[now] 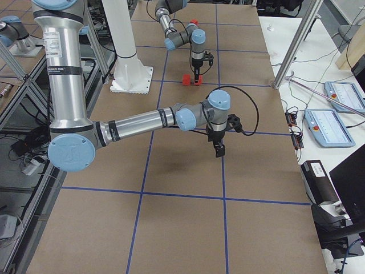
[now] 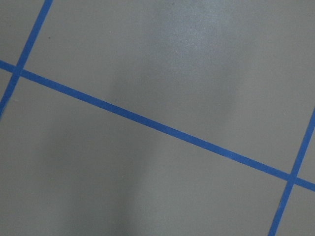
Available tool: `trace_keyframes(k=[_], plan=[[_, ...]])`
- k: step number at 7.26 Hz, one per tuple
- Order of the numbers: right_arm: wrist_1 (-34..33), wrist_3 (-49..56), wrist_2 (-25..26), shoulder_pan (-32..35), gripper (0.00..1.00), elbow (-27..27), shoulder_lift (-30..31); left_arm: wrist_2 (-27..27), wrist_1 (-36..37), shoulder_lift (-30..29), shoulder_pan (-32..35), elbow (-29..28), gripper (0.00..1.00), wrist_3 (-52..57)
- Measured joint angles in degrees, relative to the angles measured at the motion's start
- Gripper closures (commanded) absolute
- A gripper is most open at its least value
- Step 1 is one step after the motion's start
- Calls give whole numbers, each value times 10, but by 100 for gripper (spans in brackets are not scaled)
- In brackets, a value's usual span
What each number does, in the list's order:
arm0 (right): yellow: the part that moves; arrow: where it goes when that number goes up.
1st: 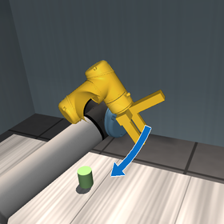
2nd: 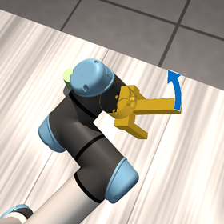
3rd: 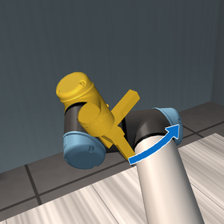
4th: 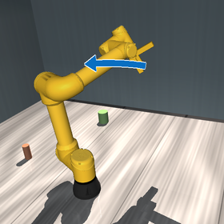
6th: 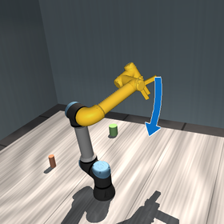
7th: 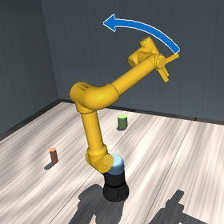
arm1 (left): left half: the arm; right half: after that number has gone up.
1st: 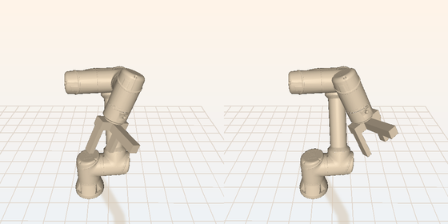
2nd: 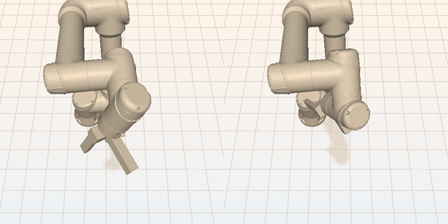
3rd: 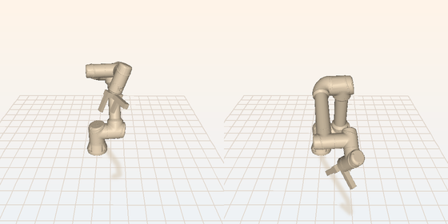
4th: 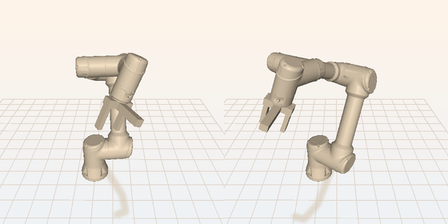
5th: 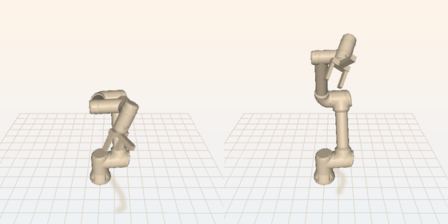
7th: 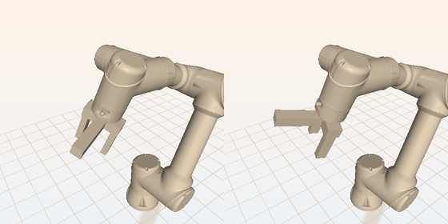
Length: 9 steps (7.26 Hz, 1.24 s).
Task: Form red blocks into L shape at center
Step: 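Adjust and set the red cube against the center cube, nearer the robot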
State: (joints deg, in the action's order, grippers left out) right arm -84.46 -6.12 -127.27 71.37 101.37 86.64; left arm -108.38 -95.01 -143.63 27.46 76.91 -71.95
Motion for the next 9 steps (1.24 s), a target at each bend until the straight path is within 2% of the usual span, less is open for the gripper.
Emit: trace_keyframes(k=[2, 5, 9], plan=[[0, 0, 0, 0, 0, 0, -1, 5, 0, 4, -6, 5, 82, 0], [0, -2, 0, 0, 0, 0, -1, 9, 0, 43, -12, 45, 82, 1], [0, -3, 0, 0, 0, 0, -2, 9, 3, 43, -21, 49, 81, -10]])
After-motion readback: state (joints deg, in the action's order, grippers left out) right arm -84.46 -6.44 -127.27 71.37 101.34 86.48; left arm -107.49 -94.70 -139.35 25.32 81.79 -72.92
